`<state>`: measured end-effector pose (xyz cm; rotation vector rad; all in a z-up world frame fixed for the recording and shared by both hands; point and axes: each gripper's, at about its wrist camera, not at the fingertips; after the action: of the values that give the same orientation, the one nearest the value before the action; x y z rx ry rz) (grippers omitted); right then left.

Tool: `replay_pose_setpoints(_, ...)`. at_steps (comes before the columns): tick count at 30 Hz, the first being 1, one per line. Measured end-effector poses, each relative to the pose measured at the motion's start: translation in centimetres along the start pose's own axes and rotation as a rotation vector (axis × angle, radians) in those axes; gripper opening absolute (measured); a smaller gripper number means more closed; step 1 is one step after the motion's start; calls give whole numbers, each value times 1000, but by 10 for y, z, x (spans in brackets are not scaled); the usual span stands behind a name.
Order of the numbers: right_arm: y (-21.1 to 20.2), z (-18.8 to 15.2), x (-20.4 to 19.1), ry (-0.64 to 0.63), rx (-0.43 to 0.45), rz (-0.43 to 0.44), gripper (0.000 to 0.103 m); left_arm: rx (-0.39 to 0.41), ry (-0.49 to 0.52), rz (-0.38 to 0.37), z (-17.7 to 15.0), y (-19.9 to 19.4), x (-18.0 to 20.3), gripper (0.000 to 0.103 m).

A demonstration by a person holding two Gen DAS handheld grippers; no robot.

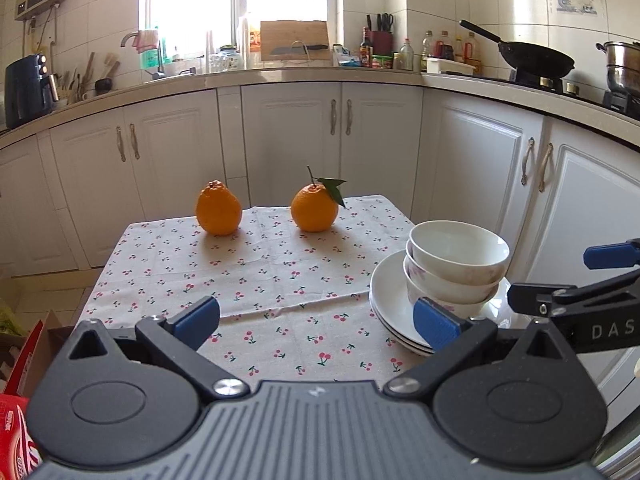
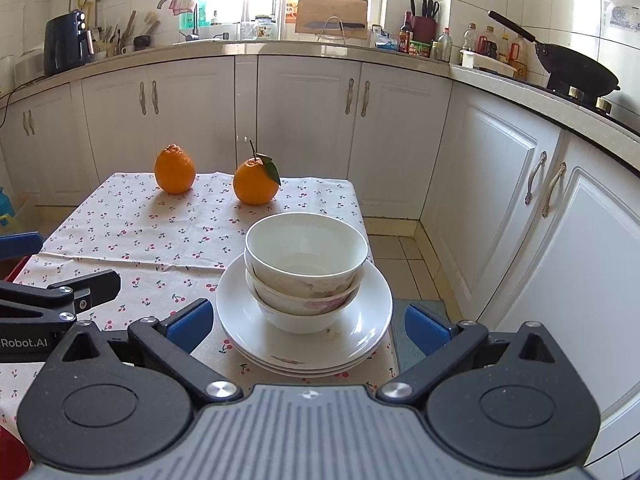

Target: Organize plates and bowls

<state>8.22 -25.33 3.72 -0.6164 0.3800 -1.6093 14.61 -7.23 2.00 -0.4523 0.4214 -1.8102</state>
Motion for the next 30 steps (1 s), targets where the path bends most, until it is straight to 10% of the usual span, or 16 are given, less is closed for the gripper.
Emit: replay_pose_setpoints(30,-9,2,-9,-6,51,-2,103,17,-31,84,-1,-12,1,102)
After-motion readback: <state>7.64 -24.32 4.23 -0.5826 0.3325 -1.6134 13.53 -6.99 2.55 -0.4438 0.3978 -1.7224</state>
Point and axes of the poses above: each gripper's, at about its wrist camera, not at the fingertips, and y roughly the way its jaws point, x to its right, z to its top, and after that the axes turned 8 degrees about -y, right-handed
